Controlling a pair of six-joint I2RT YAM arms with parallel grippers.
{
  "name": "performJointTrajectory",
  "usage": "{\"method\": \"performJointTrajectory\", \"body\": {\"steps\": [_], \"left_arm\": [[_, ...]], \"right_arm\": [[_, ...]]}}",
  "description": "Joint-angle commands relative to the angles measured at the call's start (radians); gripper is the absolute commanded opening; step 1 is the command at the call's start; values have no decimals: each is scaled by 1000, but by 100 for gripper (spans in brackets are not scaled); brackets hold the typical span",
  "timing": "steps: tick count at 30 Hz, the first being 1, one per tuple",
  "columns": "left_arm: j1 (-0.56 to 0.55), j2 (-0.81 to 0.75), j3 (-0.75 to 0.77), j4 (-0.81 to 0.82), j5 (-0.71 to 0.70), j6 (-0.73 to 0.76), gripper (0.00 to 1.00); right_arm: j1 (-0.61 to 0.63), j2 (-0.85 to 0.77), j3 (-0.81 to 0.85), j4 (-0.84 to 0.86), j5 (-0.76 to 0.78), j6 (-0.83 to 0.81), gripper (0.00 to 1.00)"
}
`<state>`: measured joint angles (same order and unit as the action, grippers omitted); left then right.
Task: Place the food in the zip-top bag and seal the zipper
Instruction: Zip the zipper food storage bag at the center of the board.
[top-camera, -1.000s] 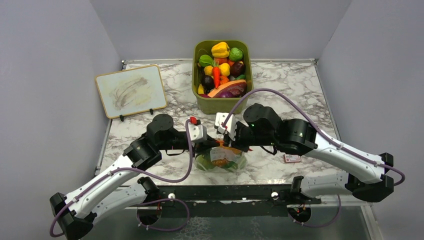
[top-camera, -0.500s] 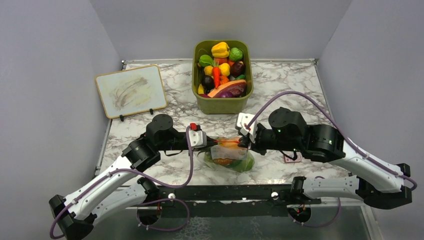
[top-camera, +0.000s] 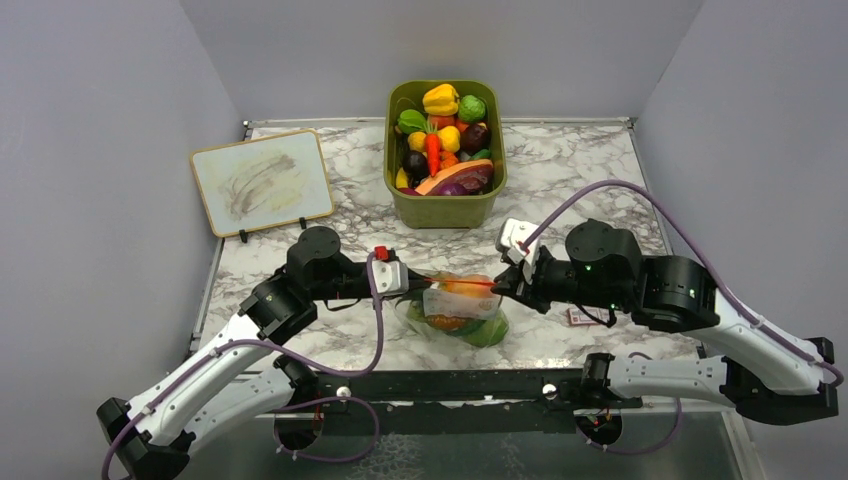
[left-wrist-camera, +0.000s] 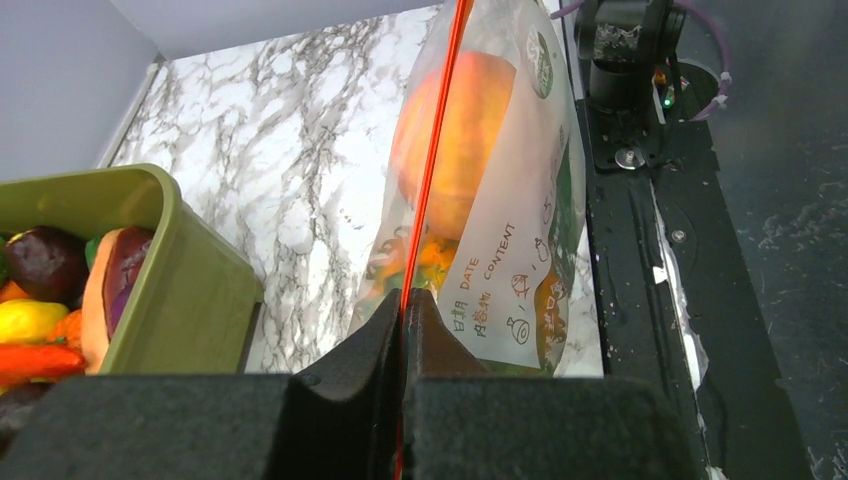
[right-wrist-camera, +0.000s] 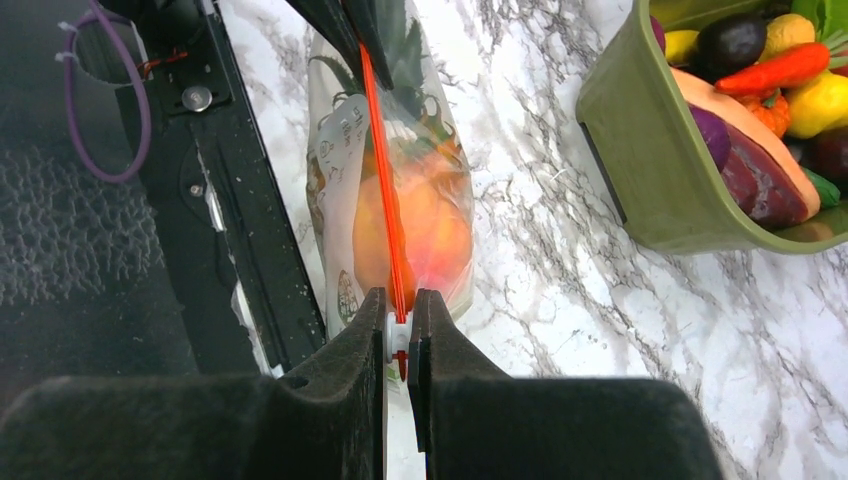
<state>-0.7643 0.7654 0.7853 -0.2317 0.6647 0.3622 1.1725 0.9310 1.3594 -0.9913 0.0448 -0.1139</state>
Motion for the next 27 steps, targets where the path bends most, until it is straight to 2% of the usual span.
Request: {"method": "performJointTrajectory", "body": {"steps": [1,3,6,7,8,9,10,11,15,20,27], "left_arm": [[67,-21,-9,-157,-119,17,0],[69,-16,-8,-157,-89,26,0],[70,-21,-9,-125,-5,32,0],[69,-26,-9,-111,31,39,12],[69,-32,-6,-94,70,43,30],[69,-39,-5,-66,97,29,53],[69,-47,-7,-13,115,10,61],[69,-52,-8,19,148,1,64],[69,-28,0,59,259,-9,68],[69,22,-29,108,362,-30,68],[68,34,-114,309,378,-123,66]], "right_arm": [[-3,-113,22,-127,136,51,1],[-3,-130,15,-121,118,37,1],[-3,-137,-11,-32,-36,-8,1],[-3,-127,-30,11,-73,-16,1],[-3,-108,-48,50,-133,-30,1],[-3,-81,-63,75,-187,-50,1],[-2,-57,-73,96,-216,-61,1],[-3,-34,-85,122,-233,-70,1],[-3,29,-109,207,-279,-119,1],[-2,80,-129,289,-283,-152,1],[-4,104,-139,346,-316,-195,1]]}}
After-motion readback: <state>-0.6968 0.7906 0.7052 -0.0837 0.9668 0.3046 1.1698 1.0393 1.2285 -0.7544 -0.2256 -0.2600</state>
